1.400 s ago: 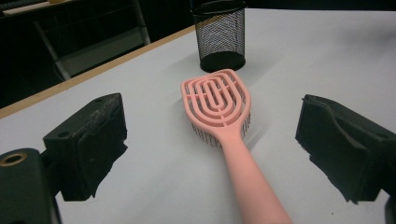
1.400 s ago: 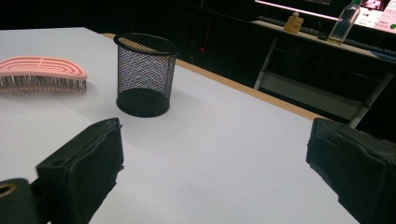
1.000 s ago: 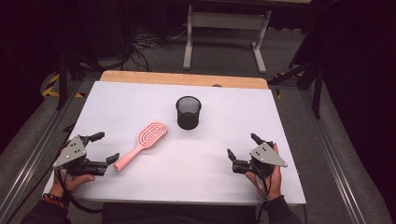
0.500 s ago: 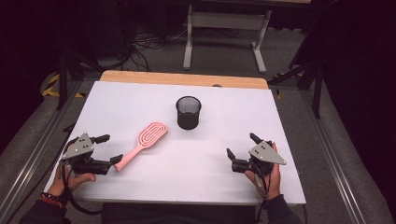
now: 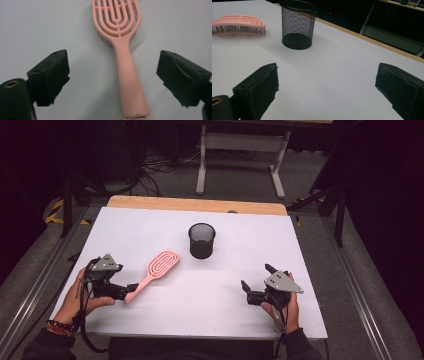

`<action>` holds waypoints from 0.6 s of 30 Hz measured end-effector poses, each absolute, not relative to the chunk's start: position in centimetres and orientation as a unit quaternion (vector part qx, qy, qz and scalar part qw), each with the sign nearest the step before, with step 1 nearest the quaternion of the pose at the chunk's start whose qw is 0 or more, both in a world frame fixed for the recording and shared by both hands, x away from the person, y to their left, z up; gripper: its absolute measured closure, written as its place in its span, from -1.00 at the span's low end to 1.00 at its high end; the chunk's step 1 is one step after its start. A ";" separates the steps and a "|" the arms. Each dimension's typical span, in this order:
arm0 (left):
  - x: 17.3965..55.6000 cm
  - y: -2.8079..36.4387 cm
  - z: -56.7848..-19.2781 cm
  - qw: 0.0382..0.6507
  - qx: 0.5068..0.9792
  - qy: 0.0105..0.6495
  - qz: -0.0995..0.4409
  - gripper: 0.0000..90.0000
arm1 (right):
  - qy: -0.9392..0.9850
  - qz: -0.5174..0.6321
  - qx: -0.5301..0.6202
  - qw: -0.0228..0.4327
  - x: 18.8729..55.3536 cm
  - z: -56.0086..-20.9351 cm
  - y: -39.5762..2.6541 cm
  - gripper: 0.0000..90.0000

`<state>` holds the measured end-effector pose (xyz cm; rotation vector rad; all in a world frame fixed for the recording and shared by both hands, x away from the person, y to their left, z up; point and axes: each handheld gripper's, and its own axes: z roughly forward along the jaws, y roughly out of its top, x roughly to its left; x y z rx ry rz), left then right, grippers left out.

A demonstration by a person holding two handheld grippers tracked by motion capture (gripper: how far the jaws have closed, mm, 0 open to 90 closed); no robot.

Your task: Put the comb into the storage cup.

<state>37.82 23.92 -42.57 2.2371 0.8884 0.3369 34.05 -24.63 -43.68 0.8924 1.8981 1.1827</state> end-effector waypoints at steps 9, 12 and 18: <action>40.1 21.6 -43.4 0.283 0.883 0.362 0.090 -0.70 | 0.734 0.459 0.351 0.357 34.2 -43.7 -24.9 -0.90; 40.8 20.8 -43.7 0.269 0.888 0.367 0.065 -0.68 | 0.736 0.460 0.348 0.354 34.2 -43.7 -24.8 -0.90; 41.7 19.1 -44.4 0.239 0.904 0.350 0.060 -0.74 | 0.737 0.463 0.347 0.351 34.2 -43.8 -24.9 -0.89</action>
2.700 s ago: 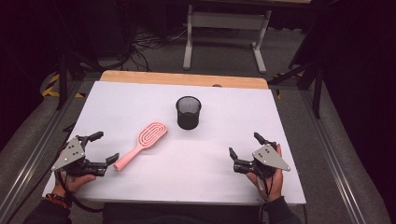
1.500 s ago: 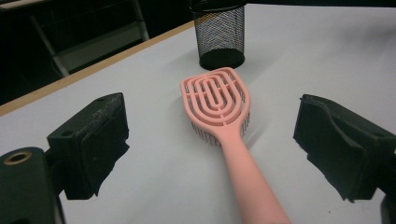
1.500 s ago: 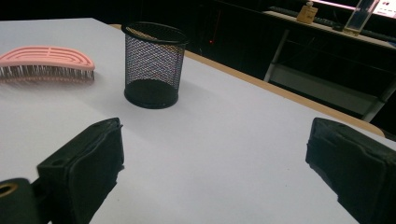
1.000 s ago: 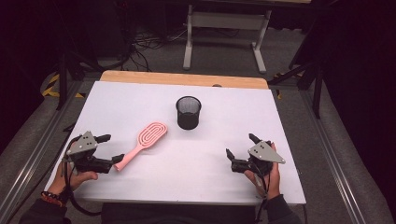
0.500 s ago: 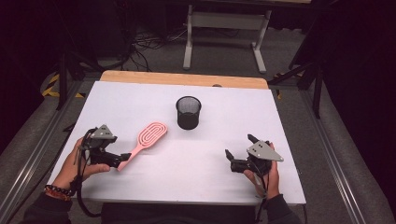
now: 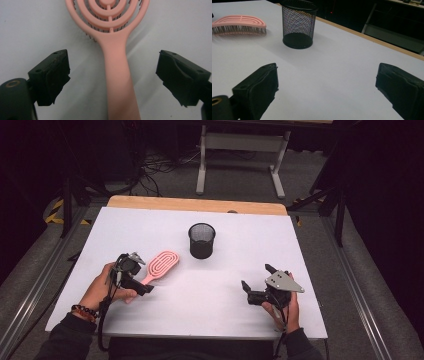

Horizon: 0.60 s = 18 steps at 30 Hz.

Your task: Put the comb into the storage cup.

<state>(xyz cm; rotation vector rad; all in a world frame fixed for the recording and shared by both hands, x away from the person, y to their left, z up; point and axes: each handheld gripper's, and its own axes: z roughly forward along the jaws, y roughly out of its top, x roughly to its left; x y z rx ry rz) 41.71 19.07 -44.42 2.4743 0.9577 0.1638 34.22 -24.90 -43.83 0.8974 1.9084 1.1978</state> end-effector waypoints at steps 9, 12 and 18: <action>42.9 18.7 -44.8 0.201 0.902 0.372 0.092 -0.44 | 0.742 0.458 0.345 0.348 34.3 -44.0 -24.8 -0.87; 43.4 18.6 -45.1 0.205 0.903 0.371 0.069 -0.38 | 0.744 0.458 0.347 0.341 34.4 -44.1 -24.9 -0.87; 43.7 18.3 -45.0 0.193 0.906 0.370 0.067 -0.26 | 0.745 0.458 0.352 0.335 34.5 -44.2 -25.0 -0.85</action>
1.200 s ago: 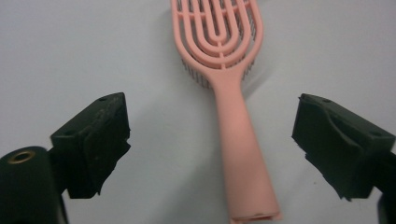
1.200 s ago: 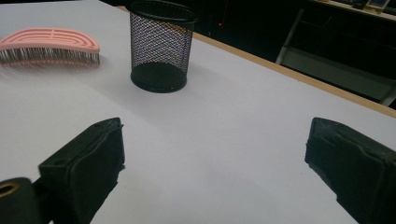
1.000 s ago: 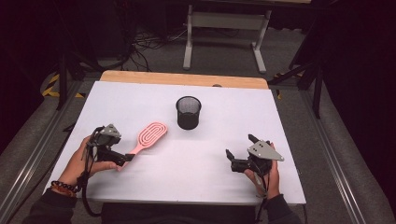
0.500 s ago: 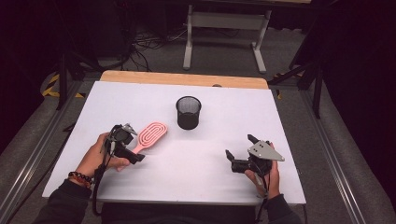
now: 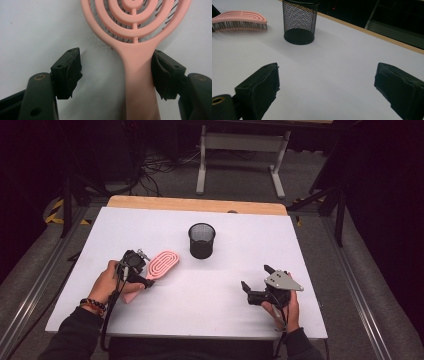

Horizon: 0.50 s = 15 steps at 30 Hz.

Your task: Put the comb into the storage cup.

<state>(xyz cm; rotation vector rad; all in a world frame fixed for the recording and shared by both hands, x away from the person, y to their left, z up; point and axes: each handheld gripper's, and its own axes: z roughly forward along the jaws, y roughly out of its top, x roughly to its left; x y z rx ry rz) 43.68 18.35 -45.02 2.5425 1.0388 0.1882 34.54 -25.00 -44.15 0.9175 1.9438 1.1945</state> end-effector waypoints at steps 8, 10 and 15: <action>43.8 18.0 -44.6 0.180 0.916 0.353 0.057 0.19 | 0.742 0.462 0.368 0.317 34.9 -44.3 -25.5 -0.84; 43.8 17.9 -44.5 0.178 0.917 0.352 0.057 0.23 | 0.740 0.465 0.371 0.313 34.9 -44.3 -25.5 -0.84; 43.4 17.6 -44.4 0.173 0.924 0.335 0.059 0.50 | 0.740 0.468 0.371 0.309 34.9 -44.3 -25.6 -0.84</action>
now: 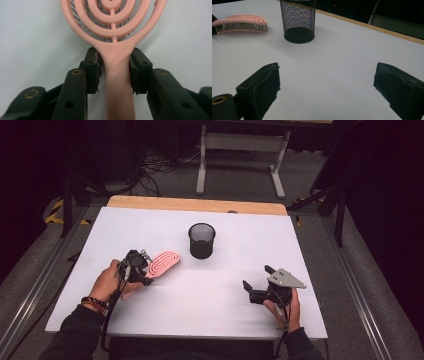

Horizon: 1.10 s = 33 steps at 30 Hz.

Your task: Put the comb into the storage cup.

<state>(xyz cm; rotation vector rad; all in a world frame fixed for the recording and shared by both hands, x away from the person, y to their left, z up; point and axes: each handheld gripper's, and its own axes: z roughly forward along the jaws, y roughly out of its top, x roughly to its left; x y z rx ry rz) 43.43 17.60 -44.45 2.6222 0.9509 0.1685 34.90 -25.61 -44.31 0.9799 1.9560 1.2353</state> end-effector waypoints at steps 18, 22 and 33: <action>42.2 17.5 -44.5 0.201 0.923 0.307 0.116 0.55 | 0.745 0.465 0.364 0.311 34.9 -44.5 -25.5 -0.84; 41.7 17.8 -44.2 0.222 0.915 0.305 0.143 0.55 | 0.746 0.463 0.363 0.313 34.9 -44.5 -25.4 -0.84; 40.8 18.9 -43.9 0.266 0.891 0.319 0.181 0.55 | 0.745 0.462 0.358 0.322 34.8 -44.5 -25.3 -0.84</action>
